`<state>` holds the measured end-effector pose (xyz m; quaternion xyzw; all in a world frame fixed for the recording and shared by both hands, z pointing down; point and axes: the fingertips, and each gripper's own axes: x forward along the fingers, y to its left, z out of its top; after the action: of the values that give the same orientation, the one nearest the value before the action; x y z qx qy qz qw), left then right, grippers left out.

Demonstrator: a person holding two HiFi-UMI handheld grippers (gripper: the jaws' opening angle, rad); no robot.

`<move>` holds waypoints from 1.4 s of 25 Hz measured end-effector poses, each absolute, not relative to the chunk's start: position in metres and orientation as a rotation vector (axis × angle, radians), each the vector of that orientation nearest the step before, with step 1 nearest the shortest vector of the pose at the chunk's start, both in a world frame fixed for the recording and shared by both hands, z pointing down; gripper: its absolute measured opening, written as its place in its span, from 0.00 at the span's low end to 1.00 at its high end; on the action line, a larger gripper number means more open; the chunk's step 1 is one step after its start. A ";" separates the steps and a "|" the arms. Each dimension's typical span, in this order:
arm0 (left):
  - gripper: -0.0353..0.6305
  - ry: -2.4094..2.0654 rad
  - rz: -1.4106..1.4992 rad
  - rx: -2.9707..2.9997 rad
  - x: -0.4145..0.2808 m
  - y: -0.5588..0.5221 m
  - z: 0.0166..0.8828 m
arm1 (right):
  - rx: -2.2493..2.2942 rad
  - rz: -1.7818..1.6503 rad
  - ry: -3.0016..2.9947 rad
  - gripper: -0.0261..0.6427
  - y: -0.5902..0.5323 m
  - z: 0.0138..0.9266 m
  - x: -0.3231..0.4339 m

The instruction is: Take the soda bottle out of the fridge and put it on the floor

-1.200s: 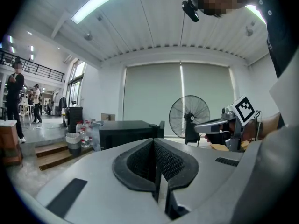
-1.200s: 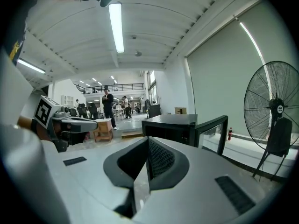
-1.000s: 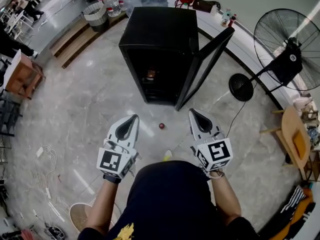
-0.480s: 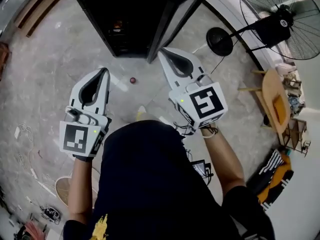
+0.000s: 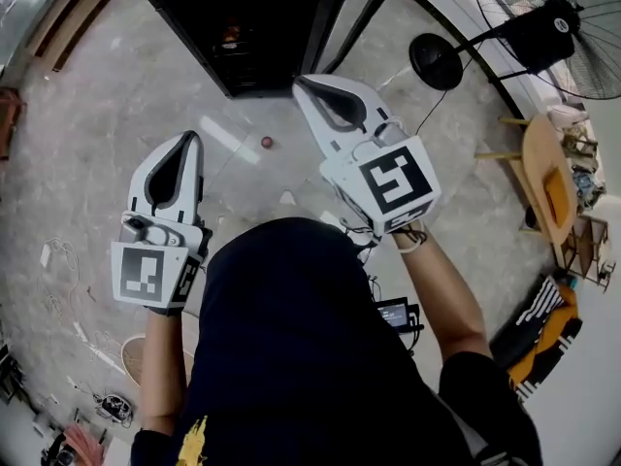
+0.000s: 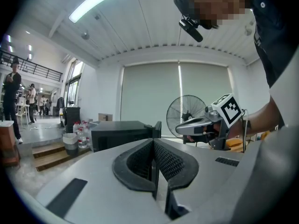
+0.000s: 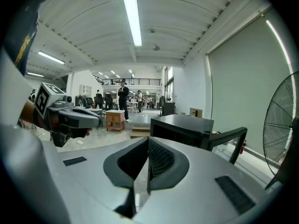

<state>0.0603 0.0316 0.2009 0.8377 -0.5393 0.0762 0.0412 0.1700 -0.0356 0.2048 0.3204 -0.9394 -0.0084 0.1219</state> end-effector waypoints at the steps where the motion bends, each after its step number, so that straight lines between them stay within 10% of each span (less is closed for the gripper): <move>1: 0.08 -1.647 0.232 2.563 0.060 0.031 0.201 | 0.949 -0.007 -2.732 0.03 -0.036 0.205 0.169; 35: 0.08 -1.656 0.155 2.568 0.050 0.036 0.199 | 0.920 -0.046 -2.755 0.03 -0.015 0.202 0.143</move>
<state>0.0502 0.0360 0.1988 0.8386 -0.5409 0.0506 0.0409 0.1426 -0.0151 0.2016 0.3145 -0.9418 -0.0158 0.1180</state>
